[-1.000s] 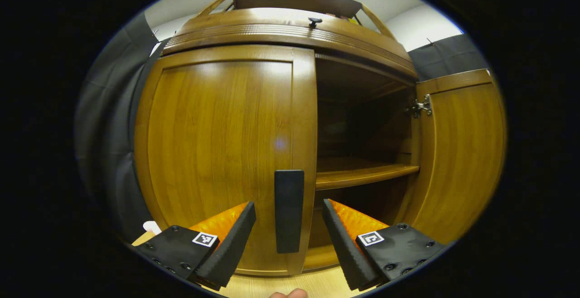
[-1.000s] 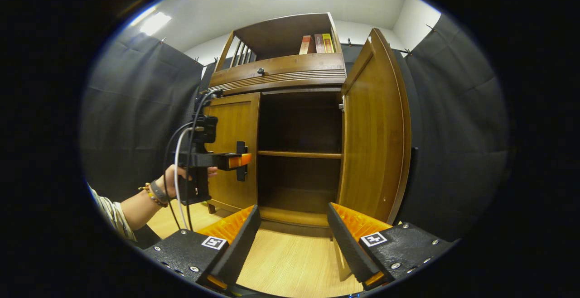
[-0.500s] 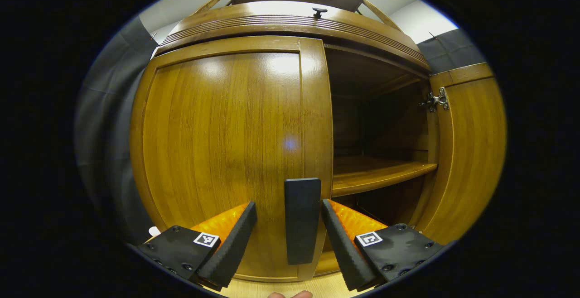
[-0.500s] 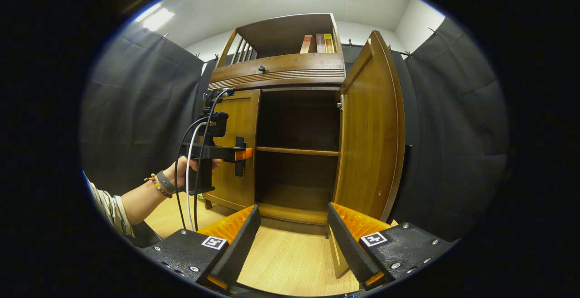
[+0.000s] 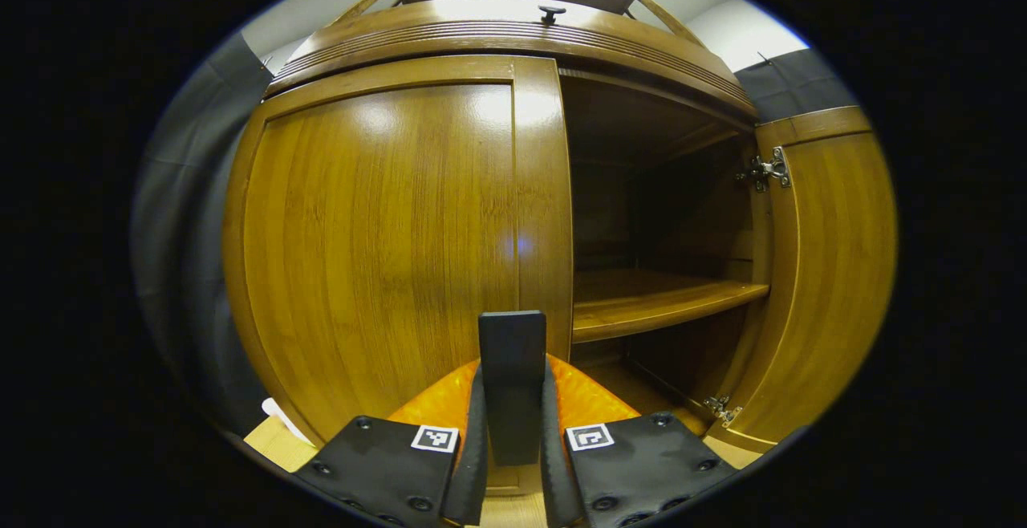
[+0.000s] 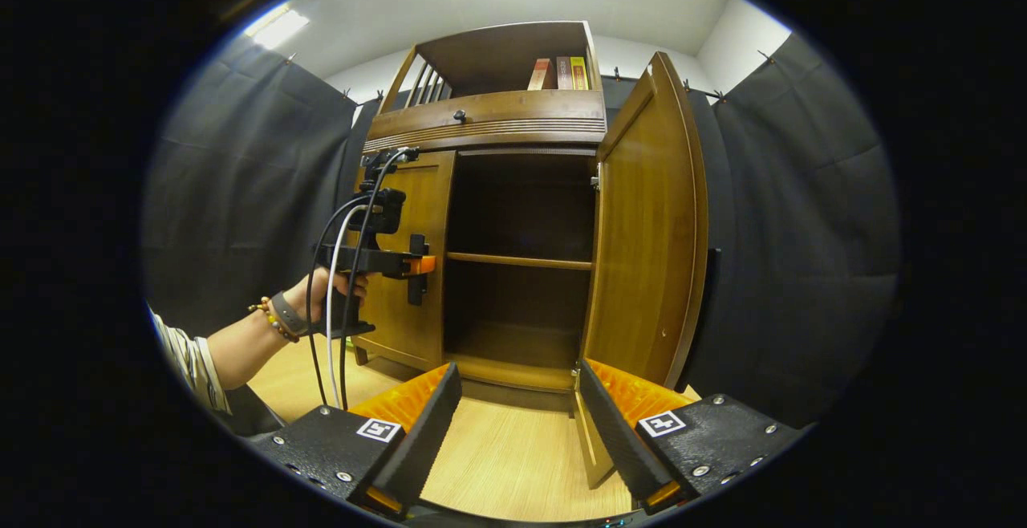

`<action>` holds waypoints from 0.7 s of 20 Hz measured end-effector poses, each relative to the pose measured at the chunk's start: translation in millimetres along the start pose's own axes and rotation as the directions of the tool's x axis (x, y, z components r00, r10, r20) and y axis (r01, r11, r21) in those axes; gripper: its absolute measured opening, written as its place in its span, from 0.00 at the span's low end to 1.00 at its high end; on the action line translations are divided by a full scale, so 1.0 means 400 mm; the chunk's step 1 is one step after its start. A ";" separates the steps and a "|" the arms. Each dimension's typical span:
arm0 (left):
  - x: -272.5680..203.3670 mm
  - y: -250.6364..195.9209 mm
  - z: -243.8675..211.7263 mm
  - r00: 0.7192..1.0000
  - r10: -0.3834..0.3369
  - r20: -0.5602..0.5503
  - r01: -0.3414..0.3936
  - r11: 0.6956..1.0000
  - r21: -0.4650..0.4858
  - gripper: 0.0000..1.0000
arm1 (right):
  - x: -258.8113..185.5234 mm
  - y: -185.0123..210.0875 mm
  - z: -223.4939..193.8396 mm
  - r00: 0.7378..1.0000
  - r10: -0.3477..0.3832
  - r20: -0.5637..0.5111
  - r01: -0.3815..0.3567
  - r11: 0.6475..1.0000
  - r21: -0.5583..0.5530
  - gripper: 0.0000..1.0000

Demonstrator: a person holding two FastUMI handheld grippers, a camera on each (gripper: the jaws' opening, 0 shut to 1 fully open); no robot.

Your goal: Open the right door of the double-door shoe cabinet with the right hand, and open the left door with the left hand.

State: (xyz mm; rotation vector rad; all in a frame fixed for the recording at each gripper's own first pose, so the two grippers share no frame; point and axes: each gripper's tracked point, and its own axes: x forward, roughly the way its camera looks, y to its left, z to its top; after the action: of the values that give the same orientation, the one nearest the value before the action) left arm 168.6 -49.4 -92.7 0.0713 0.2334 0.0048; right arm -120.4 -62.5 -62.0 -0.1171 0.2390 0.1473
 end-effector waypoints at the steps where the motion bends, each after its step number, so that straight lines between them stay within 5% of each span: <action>1: -0.005 -0.001 0.001 1.000 -0.001 -0.003 0.001 1.000 -0.002 0.35 | 0.002 0.000 -0.002 1.000 0.001 -0.002 -0.001 1.000 -0.003 0.92; 14: -0.243 0.041 0.010 0.998 -0.060 0.004 0.060 0.998 0.005 0.36 | 0.023 0.026 0.002 0.999 0.038 0.005 -0.038 0.999 0.029 0.93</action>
State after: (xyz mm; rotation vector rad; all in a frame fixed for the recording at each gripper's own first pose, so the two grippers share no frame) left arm 75.2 -34.8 -65.4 0.0689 0.2314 -0.0559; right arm -113.2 -50.8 -64.6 -0.0837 0.2386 0.1818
